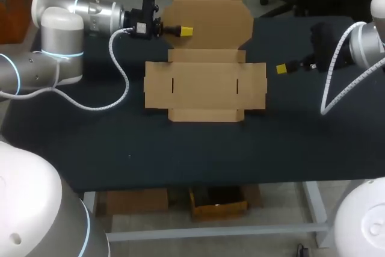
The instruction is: Assemble the packaging by folding the flat box into shape, placing the metal phone stand inside, and closing the box properly
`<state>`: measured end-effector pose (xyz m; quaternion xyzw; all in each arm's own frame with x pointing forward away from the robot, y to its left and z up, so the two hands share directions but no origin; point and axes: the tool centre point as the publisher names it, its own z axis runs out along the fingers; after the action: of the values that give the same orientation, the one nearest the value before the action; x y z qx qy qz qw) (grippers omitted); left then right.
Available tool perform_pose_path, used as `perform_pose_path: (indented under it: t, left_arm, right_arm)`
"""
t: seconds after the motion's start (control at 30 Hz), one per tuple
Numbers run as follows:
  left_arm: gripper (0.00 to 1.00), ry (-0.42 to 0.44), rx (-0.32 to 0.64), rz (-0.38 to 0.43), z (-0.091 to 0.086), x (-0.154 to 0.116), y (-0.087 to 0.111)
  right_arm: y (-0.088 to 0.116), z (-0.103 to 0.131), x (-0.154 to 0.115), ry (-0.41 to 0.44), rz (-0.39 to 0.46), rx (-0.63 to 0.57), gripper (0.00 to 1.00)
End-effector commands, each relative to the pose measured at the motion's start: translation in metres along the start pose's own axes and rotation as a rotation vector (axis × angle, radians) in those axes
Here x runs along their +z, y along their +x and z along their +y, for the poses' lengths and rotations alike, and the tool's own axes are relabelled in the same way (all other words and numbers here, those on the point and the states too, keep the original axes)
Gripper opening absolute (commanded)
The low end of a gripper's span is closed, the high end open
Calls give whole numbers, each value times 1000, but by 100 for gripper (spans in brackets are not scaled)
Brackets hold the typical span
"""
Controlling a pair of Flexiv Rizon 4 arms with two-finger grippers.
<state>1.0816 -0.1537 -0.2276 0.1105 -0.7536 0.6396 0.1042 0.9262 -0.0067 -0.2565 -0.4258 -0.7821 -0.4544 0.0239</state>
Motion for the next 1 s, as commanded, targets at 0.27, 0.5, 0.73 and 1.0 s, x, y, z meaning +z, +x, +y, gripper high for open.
perform_pose_path:
  t: [0.27,0.5,0.73,1.0]
  left_arm:
    - [0,1,1,2,0,0,-1]
    - [0,1,1,2,0,0,-1]
    - [0,14,17,-15,-2,0,1]
    - [0,38,69,-29,-12,0,6]
  right_arm:
    - [5,1,1,8,-11,-15,0]
    - [15,-10,-9,-35,-47,-28,0]
    - [23,-31,-20,-102,-82,-35,0]
    - [30,-47,-18,-109,-79,-33,0]
